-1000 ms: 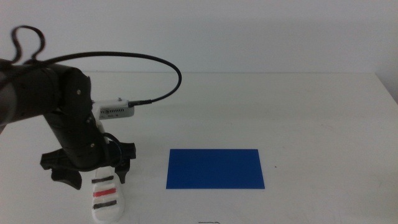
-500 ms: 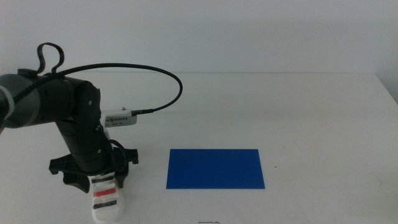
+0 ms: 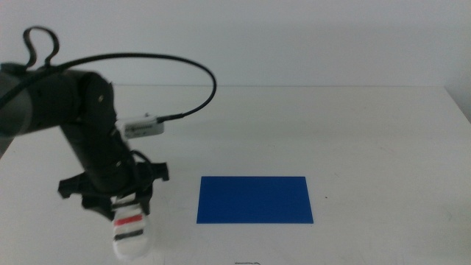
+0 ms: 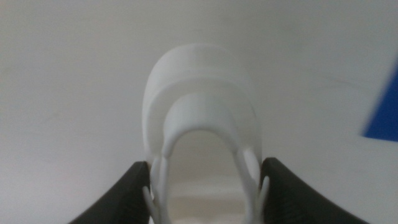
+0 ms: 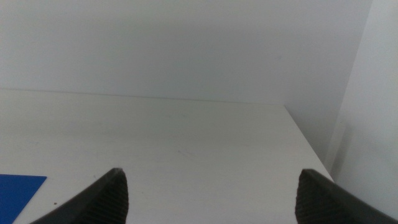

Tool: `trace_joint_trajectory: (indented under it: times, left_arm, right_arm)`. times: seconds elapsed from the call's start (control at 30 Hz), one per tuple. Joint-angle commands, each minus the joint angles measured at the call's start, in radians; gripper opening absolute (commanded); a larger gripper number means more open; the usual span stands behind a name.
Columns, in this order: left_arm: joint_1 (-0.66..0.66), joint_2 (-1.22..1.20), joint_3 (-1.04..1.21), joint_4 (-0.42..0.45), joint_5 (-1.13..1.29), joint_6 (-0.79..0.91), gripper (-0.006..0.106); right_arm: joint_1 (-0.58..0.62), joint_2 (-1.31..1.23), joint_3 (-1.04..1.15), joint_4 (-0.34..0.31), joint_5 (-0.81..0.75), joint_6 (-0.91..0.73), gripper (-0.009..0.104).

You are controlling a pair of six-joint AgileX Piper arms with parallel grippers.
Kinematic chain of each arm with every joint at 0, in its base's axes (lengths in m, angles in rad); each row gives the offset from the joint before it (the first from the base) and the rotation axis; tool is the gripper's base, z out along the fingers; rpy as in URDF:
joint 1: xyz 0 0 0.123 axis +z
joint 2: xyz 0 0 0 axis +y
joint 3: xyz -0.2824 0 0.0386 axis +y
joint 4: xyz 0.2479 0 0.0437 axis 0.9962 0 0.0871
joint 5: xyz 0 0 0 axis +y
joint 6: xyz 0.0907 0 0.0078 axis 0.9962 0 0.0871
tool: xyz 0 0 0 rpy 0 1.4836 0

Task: Use one arm to grab the shoe from the table and place it on the mat.

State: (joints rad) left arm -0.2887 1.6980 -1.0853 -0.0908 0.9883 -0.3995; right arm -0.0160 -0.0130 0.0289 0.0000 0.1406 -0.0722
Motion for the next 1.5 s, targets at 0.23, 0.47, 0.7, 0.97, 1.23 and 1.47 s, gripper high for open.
trace_joint_trajectory:
  times: [0.23,0.47,0.7,0.97,1.23,1.47]
  left_arm:
    - [-0.191,0.141,-0.396,0.019,0.201,-0.024,0.004]
    - [-0.334,0.360,-0.727,0.018,0.327,-0.024,0.004]
    - [-0.399,0.448,-0.870,0.018,0.333,0.014,0.004]
    - [-0.407,0.448,-0.866,0.056,0.333,0.715,0.003]
    - [-0.419,0.448,-0.866,0.032,0.332,1.289,0.003]
    - [-0.419,0.448,-0.866,0.018,0.332,1.292,0.003]
  right_arm:
    - [0.002,-0.019,-0.019,-0.009,-0.076,-0.004,0.094]
    - [0.002,-0.019,-0.019,-0.009,-0.076,-0.004,0.094]
    - [0.002,-0.019,-0.019,-0.009,-0.076,-0.004,0.094]
    - [0.002,-0.019,-0.019,-0.009,-0.076,-0.004,0.094]
    - [0.002,-0.019,-0.019,-0.009,-0.076,-0.004,0.094]
    - [0.002,-0.019,-0.019,-0.009,-0.076,-0.004,0.094]
